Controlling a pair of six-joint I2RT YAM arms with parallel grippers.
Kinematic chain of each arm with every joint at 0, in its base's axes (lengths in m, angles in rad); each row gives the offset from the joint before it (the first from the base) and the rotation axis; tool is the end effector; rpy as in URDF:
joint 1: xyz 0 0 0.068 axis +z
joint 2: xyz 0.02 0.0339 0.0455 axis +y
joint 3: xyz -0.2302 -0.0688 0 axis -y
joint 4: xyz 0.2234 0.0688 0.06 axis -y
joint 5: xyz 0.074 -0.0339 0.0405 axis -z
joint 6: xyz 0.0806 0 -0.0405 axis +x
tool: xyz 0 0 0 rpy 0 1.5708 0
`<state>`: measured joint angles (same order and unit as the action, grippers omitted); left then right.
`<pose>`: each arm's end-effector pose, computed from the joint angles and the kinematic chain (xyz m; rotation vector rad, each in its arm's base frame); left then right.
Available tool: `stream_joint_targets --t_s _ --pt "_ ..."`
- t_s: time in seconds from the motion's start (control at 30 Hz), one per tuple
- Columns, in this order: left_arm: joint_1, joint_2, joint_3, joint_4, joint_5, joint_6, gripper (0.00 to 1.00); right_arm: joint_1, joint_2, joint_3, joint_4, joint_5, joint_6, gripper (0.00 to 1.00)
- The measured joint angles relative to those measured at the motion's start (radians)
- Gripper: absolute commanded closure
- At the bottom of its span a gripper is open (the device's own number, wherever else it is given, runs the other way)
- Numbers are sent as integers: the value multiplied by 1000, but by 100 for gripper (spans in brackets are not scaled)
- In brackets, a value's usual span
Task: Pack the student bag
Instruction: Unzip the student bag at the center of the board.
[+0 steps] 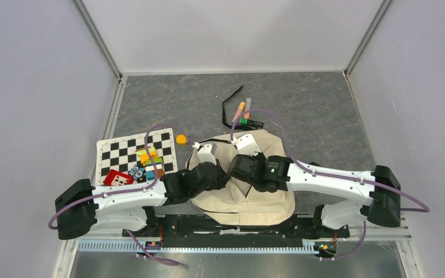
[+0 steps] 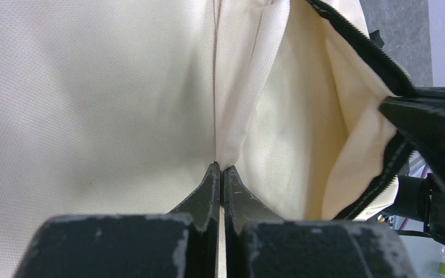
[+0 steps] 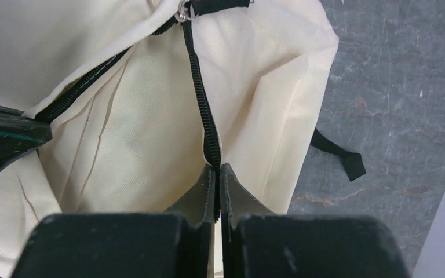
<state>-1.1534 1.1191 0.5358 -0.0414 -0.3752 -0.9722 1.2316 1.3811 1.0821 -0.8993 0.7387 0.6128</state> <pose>0.1324 -0.2256 0.1605 -0.0141 2.2621 -0.7989 0.1365 0.2237 0.2067 -0.5481 2.2735 -0.1952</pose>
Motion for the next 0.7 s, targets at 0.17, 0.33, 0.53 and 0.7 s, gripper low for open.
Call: stream_joint_targets --t_s 0.17,0.33,0.53,0.7 --pt "0 0 -2 -7 -9 -5 98 1 -86 -16 0 -1 15 100" --pt "-1 0 -2 -14 -11 -19 98 2 -171 -51 23 -5 14 100" --pt "-3 0 16 -43 -6 0 44 2 -220 -89 74 -13 -3 100" --pt "3 0 162 -229 -21 98 6 2 -242 -114 118 -16 -27 100"
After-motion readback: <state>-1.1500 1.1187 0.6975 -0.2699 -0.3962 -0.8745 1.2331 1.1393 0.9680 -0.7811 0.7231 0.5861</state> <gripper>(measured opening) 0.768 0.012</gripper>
